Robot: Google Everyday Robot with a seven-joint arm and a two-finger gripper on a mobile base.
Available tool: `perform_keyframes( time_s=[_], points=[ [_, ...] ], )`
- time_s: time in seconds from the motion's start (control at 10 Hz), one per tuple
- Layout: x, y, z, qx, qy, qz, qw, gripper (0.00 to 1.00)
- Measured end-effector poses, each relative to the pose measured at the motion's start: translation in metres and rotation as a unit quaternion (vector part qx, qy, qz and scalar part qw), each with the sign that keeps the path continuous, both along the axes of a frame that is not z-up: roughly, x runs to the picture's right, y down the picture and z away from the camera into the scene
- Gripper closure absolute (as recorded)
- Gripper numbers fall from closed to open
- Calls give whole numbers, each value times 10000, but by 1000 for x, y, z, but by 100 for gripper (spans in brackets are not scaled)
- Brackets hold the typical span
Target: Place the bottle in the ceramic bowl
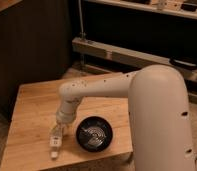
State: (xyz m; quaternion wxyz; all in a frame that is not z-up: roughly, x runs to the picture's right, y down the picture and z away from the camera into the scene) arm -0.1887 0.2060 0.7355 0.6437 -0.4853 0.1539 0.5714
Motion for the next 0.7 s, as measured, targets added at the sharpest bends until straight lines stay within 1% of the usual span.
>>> perform_keyframes(
  time_s=[0.3,0.6,0.7],
  points=[
    [9,-10,-3,28,-75,173,9998,100],
    [14,-16,-5,66,-49,161,9998,100],
    [20,-20,-7,93,-15,152,9998,100]
  ],
)
